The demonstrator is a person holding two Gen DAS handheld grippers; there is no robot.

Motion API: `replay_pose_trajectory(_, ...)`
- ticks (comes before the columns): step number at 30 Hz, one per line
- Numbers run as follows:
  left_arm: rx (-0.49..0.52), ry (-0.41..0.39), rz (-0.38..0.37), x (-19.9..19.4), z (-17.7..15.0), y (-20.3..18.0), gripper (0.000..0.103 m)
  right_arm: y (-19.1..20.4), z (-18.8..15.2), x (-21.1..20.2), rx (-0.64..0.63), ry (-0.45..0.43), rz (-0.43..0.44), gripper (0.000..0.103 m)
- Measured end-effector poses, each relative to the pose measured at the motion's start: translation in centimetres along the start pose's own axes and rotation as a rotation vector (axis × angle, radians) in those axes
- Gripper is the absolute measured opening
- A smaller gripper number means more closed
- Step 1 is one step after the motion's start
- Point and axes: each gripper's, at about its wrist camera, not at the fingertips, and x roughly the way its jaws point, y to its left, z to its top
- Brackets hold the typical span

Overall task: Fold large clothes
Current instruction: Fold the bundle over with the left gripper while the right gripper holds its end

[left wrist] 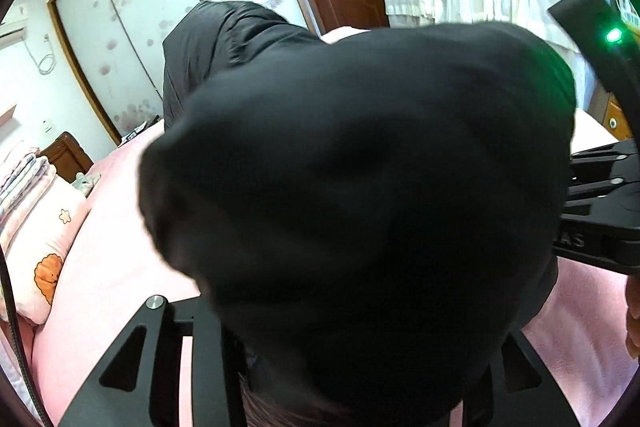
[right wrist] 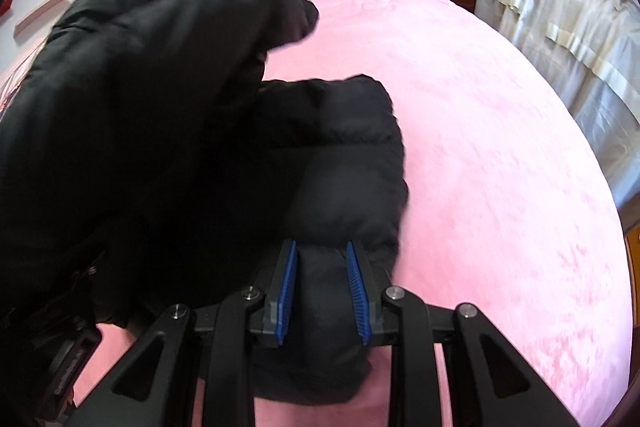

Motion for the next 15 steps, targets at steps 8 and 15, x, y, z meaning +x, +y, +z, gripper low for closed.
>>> replay_pose_trajectory(8,0.091,0.025,0.021,0.8,-2.2,-2.5,0.051,-1.2,-2.2,-2.2,0.047,-0.004,0.020,0.026)
replay_pose_trajectory(15,0.066,0.023,-0.069,-0.1,-3.4,-1.1,0.077,-2.7,-3.1,-3.4,0.098,-0.005,0.062,0.026)
